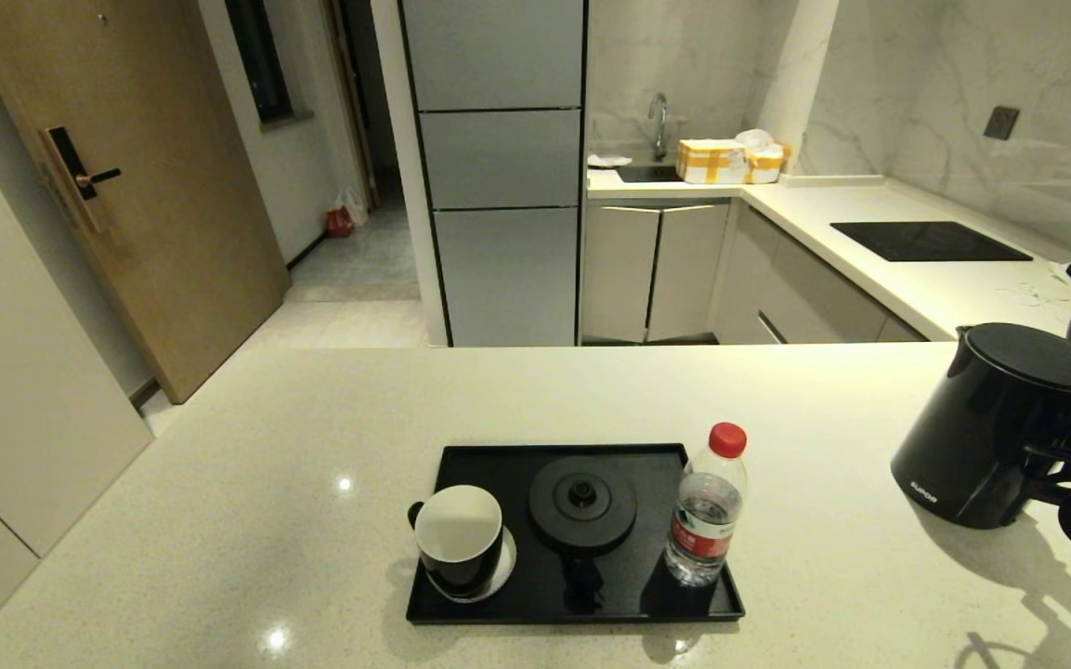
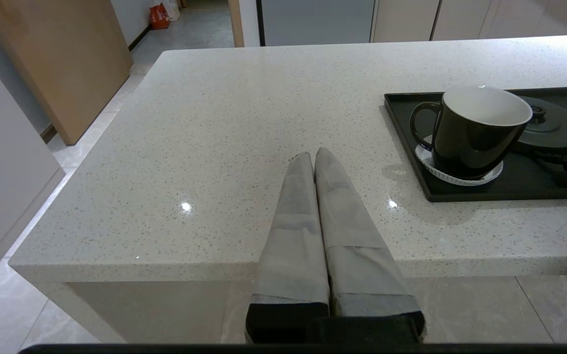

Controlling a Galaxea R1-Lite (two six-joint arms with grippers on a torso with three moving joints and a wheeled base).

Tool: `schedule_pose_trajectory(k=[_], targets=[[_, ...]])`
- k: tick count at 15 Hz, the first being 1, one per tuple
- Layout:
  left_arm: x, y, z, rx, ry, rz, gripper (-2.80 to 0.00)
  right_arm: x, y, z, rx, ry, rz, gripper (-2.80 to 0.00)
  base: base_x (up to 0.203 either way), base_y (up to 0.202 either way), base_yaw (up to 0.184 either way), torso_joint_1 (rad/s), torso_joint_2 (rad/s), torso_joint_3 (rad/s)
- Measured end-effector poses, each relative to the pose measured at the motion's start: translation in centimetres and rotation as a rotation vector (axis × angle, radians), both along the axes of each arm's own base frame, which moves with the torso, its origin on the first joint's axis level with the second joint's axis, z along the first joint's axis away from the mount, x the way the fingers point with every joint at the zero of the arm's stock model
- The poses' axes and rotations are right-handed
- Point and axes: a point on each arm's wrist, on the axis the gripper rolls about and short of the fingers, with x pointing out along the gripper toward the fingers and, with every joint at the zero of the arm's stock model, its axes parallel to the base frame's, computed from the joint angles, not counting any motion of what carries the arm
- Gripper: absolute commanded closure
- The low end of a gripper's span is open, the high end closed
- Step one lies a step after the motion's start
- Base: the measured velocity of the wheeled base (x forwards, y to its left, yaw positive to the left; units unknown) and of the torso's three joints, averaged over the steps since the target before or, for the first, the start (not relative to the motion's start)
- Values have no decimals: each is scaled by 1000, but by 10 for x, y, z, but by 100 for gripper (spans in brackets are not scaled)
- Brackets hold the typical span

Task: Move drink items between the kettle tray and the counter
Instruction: Return the kettle to its original position

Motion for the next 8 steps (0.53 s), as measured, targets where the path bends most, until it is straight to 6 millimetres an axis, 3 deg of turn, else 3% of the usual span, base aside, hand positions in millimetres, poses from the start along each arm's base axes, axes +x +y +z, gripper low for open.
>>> schedule_pose_trajectory(k=[8], targets=[[0,0,0,0,0,0,0,-1,-8,-1,-3,-1,-40,-280,0,0,0,0,0,0]])
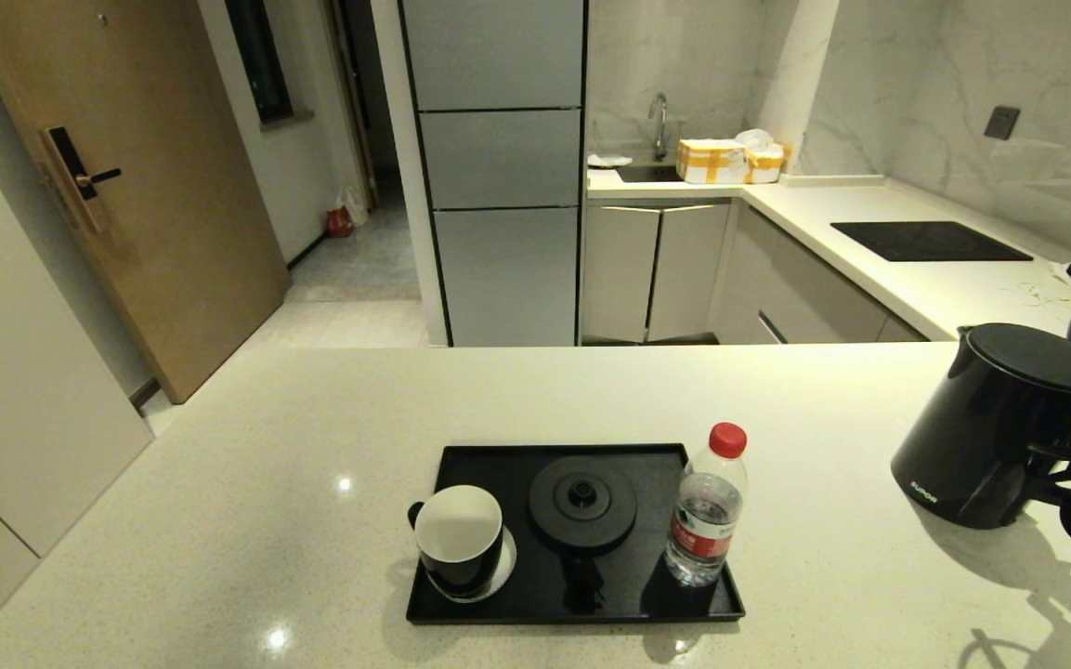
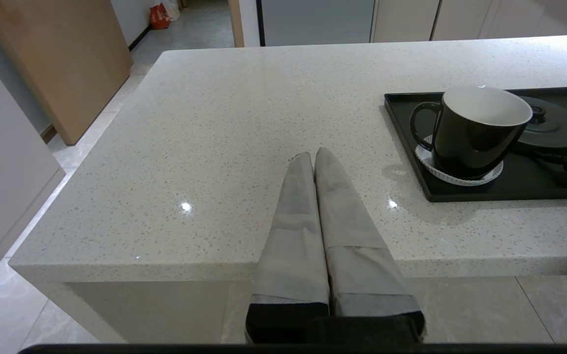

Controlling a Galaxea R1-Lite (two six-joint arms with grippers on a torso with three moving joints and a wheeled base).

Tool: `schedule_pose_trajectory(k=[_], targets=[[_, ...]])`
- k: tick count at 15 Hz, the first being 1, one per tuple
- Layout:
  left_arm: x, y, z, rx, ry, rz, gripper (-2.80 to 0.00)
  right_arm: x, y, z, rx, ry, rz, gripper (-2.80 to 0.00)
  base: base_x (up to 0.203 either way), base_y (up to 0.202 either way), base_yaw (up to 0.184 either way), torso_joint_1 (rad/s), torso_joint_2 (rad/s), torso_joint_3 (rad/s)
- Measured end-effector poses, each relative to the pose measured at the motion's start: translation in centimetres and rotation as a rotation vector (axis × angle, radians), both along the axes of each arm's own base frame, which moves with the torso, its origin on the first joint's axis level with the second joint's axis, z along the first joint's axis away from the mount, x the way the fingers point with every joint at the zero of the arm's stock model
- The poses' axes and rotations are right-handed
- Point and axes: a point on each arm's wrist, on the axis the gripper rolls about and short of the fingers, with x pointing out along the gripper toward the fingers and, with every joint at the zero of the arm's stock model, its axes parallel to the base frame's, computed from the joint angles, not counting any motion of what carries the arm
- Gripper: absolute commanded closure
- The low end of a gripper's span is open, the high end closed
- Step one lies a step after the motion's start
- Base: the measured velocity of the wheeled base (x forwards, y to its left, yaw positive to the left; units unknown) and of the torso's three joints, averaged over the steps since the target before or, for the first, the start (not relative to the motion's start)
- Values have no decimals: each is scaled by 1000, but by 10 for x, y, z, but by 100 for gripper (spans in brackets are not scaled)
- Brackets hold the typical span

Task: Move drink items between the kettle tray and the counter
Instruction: Return the kettle to its original position

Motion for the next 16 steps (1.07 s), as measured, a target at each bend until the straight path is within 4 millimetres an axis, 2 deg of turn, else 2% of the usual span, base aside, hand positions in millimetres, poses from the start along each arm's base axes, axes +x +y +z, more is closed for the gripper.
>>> schedule_pose_trajectory(k=[16], targets=[[0,0,0,0,0,0,0,-2,-4,-1,2,0,-15,-280,0,0,0,0,0,0]])
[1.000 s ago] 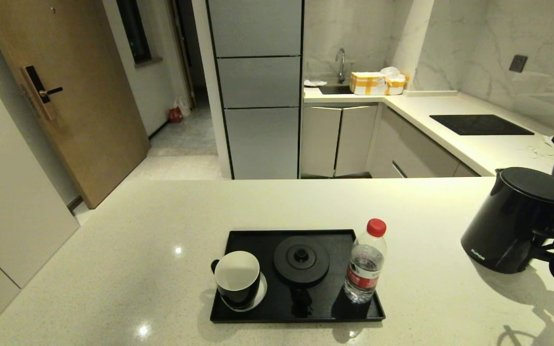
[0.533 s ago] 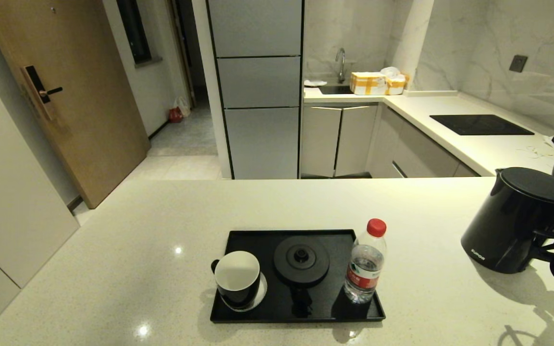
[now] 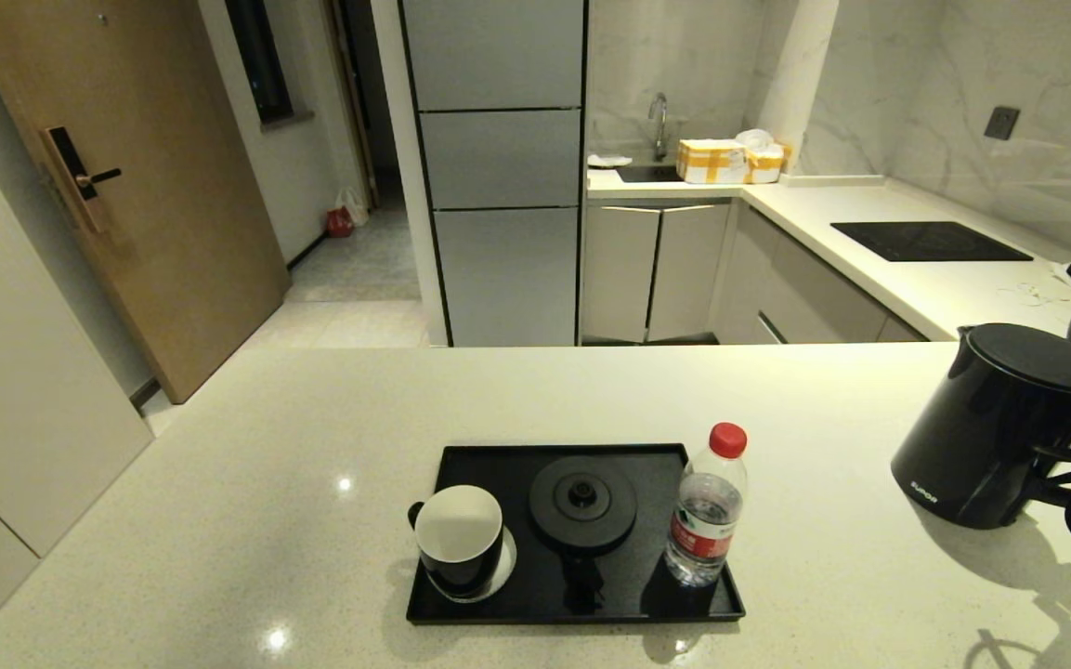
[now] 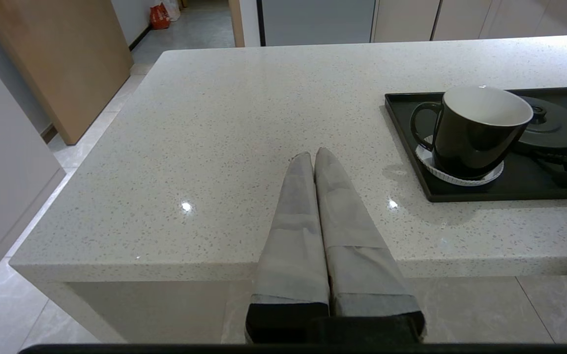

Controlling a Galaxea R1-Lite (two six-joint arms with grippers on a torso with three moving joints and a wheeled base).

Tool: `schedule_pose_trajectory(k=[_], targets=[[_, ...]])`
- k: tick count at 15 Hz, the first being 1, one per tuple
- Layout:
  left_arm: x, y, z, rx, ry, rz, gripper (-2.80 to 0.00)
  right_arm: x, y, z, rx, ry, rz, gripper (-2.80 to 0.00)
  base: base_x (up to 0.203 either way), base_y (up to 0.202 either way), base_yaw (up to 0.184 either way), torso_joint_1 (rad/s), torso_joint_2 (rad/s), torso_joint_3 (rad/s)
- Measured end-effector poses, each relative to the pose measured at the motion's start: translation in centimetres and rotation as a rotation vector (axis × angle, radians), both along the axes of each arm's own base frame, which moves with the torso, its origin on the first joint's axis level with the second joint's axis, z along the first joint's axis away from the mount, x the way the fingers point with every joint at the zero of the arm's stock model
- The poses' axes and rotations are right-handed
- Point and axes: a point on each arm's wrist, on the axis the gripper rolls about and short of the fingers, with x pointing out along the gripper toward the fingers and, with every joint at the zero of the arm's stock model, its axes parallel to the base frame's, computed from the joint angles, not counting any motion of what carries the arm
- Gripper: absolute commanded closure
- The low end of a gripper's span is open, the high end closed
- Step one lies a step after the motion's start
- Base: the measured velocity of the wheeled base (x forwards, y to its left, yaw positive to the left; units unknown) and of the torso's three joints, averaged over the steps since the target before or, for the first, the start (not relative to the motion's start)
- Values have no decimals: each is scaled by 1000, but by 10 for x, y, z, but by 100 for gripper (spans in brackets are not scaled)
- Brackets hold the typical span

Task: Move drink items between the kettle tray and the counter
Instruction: Return the kettle to its original position

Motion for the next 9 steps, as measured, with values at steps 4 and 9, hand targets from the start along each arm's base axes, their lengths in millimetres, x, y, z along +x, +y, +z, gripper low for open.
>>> schedule_pose_trajectory(k=[4,9], targets=[[0,0,0,0,0,0,0,0,0,0,0,-1,0,0,0,0,0,0,0,0],[0,0,0,0,0,0,0,0,0,-3,4,9,1,0,0,0,0,0,0,0]])
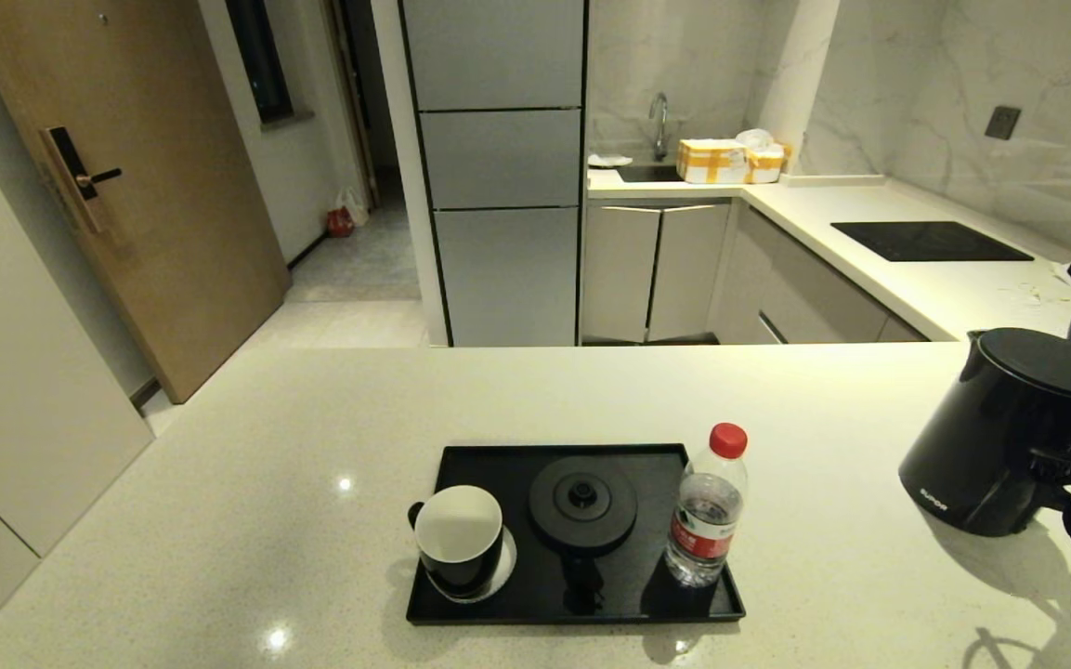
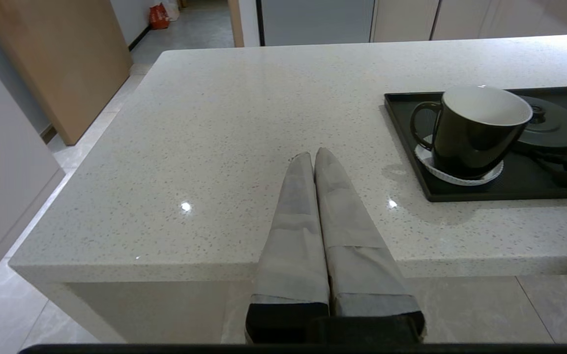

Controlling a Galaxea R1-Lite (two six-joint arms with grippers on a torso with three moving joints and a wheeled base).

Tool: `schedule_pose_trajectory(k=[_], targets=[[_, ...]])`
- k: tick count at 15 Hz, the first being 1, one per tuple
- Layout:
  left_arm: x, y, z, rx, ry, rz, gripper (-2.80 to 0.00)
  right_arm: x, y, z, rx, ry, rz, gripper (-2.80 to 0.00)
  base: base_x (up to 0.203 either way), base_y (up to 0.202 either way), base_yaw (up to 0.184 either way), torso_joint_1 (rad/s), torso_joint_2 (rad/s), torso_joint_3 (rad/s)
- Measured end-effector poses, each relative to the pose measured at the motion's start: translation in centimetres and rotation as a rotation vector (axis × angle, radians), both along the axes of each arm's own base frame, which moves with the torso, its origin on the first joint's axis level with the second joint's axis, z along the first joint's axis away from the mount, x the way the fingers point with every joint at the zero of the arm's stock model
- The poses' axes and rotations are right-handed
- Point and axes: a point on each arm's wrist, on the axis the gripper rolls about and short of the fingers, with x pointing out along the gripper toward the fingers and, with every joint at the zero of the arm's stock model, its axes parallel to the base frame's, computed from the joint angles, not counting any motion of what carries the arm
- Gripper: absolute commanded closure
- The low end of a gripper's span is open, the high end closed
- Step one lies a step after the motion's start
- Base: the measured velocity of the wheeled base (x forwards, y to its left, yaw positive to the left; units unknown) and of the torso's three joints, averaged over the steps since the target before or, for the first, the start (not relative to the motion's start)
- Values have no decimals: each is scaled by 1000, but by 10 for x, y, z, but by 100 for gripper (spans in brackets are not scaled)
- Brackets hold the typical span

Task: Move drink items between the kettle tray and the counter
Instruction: Return the kettle to its original position

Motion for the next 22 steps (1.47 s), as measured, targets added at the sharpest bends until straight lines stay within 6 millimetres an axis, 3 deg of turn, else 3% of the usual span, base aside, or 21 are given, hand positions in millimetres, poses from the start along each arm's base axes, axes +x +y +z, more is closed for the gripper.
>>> schedule_pose_trajectory(k=[16,22], targets=[[0,0,0,0,0,0,0,-2,2,0,4,4,1,0,0,0,0,0,0,0],[0,0,0,0,-1,0,0,-4,14,28,-6,-18,33,0,0,0,0,0,0,0]])
